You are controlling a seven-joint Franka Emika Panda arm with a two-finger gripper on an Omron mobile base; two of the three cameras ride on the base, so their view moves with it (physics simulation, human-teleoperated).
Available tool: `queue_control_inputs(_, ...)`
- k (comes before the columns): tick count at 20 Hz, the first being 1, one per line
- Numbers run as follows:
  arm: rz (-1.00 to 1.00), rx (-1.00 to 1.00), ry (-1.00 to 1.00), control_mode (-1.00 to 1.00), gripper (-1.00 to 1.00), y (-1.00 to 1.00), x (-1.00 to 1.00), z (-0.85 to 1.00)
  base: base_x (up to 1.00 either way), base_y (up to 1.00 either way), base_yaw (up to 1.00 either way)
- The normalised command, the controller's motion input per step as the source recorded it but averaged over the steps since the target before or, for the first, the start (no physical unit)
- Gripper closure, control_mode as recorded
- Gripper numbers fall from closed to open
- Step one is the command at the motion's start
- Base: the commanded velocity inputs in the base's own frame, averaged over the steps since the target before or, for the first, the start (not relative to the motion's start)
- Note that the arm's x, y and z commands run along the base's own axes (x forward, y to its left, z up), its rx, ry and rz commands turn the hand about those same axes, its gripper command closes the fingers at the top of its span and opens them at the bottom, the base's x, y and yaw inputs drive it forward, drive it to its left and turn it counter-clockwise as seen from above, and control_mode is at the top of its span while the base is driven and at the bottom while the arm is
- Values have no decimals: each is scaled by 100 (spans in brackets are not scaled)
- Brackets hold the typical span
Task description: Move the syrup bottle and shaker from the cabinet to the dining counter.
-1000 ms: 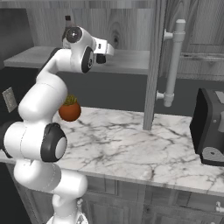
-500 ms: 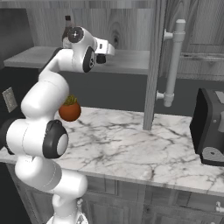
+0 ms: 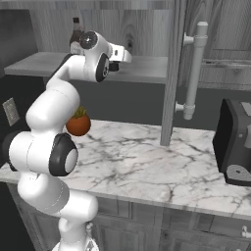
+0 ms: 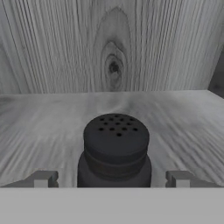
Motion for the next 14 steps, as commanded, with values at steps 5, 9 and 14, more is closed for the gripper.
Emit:
queue_control_inputs(5,0,0,4,-100,100,-1,0,-5,0,0,0)
queue_control_inputs(9,0,0,3,-100,100,0,0,-2,0,0,0)
queue_control_inputs(14,0,0,1,-100,100,0,0,-13,0,0,0)
